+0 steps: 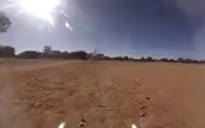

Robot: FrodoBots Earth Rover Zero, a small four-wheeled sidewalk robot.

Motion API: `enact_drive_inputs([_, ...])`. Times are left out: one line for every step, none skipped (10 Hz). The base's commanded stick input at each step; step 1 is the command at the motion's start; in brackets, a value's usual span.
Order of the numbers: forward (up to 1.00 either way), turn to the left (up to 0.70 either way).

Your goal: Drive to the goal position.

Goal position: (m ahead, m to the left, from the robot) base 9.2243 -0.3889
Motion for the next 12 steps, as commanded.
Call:
enact_drive_inputs([0.5, 0.0])
enact_drive_inputs([0.5, 0.0])
enact_drive_inputs([0.5, 0.0])
enact_drive_inputs([0.5, 0.0])
enact_drive_inputs([0.5, 0.0])
enact_drive_inputs([0.5, 0.0])
enact_drive_inputs([0.5, 0.0])
enact_drive_inputs([0.5, 0.0])
enact_drive_inputs([0.5, 0.0])
enact_drive_inputs([0.5, 0.0])
enact_drive_inputs([0.5, 0.0])
enact_drive_inputs([0.5, 0.0])
